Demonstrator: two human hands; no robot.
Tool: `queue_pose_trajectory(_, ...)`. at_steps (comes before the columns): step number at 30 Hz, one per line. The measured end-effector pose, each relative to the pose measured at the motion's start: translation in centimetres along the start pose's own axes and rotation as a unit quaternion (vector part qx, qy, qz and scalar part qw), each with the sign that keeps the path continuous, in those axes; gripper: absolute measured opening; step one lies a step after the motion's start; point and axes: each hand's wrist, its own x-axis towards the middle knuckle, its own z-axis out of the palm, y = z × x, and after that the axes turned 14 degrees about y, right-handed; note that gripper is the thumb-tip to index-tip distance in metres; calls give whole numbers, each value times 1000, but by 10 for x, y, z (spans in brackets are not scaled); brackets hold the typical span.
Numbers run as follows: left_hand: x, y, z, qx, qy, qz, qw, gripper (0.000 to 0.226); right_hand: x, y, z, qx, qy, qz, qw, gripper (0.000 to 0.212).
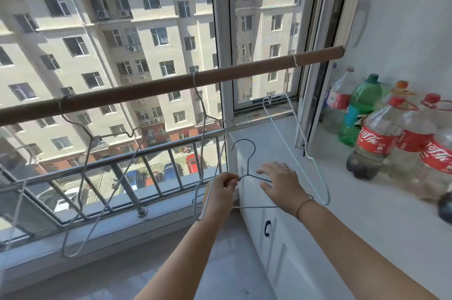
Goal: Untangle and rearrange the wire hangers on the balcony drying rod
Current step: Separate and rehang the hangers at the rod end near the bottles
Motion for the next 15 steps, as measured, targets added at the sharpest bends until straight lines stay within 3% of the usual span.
queue_pose_trajectory(3, -1, -1, 1, 10, -1, 19, 1000, 14, -16, 2, -7, 96, -24, 62, 993, 14)
queue_pose_trajectory(8, -9, 1, 10, 25, 36, 13, 999, 13, -47, -7, -22, 279, -23, 216, 935, 20)
queue_pose_trajectory(10, -15, 8, 15, 40, 78, 2, 996, 27, -56, -21, -24, 305, -15, 241, 921, 22)
queue_pose_trajectory(12, -22, 21, 17, 12, 114, -10, 993, 36, -62, -39, -25, 334, -4, 246, 910, 23)
queue_pose_trajectory(15, -30, 44, 15, -96, 100, -49, 989, 30, -64, -65, -30, 401, 21, 261, 878, 27)
